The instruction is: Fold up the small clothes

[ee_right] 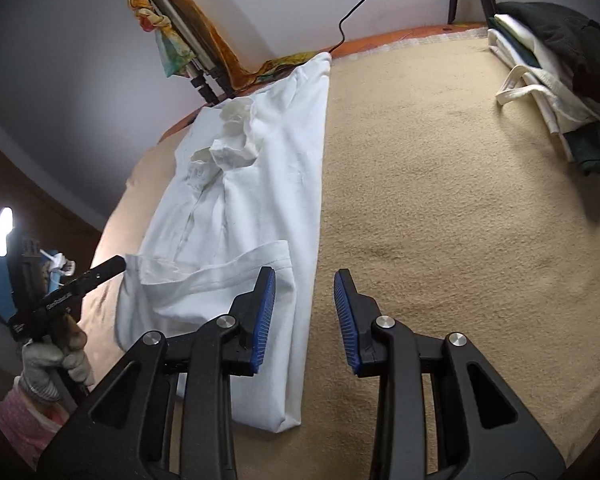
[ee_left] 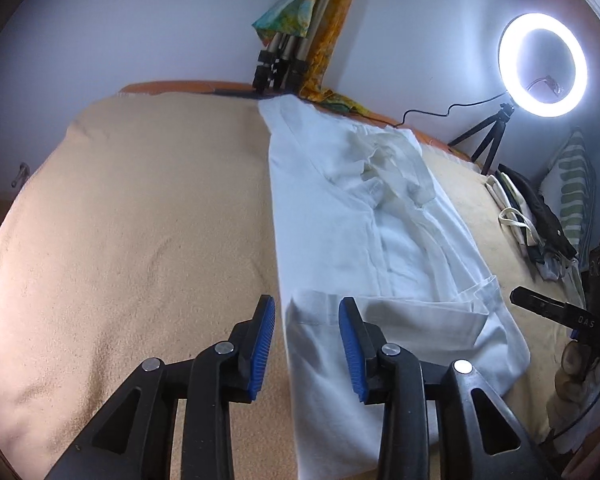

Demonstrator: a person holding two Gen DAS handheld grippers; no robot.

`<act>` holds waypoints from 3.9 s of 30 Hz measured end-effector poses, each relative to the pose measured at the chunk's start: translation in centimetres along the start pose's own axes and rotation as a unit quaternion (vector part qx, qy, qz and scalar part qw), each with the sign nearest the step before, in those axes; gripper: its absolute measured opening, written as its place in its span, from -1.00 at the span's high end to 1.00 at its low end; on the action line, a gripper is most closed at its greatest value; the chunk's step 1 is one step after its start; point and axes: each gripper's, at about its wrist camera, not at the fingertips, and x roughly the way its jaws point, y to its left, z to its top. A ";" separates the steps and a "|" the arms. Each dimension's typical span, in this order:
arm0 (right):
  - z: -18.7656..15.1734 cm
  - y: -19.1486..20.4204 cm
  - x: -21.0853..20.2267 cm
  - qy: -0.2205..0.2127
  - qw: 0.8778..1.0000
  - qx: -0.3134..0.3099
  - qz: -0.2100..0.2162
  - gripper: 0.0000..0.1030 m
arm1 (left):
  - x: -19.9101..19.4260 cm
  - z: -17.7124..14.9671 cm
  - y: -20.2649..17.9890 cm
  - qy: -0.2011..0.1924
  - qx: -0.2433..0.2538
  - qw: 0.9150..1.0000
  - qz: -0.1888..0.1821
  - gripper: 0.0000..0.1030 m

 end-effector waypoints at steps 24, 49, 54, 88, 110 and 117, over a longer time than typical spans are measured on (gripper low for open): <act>-0.2 -0.4 1.0 -0.013 0.999 -0.014 -0.041 0.94 | 1.4 -0.8 -0.2 -0.001 0.033 0.996 0.080 0.31; 0.3 1.6 2.5 -0.001 0.998 -0.055 -0.040 0.76 | 1.7 -1.5 -2.0 -0.004 0.079 0.993 0.091 0.29; 1.7 1.4 -0.5 -0.050 0.997 -0.048 0.015 0.31 | -0.5 1.2 -1.4 -0.043 0.063 0.994 0.078 0.29; 20.1 -3.4 15.4 -0.021 0.999 -0.047 0.016 0.16 | 15.6 19.9 5.2 -0.011 -0.033 0.999 -0.017 0.14; 21.5 -1.6 18.4 -0.017 0.989 -0.129 -0.075 0.93 | 18.2 21.0 2.9 -0.037 0.004 0.999 0.003 0.98; 21.5 -1.1 14.6 -0.056 0.992 -0.111 -0.038 0.93 | 14.8 21.0 2.1 -0.068 0.021 0.997 -0.007 0.98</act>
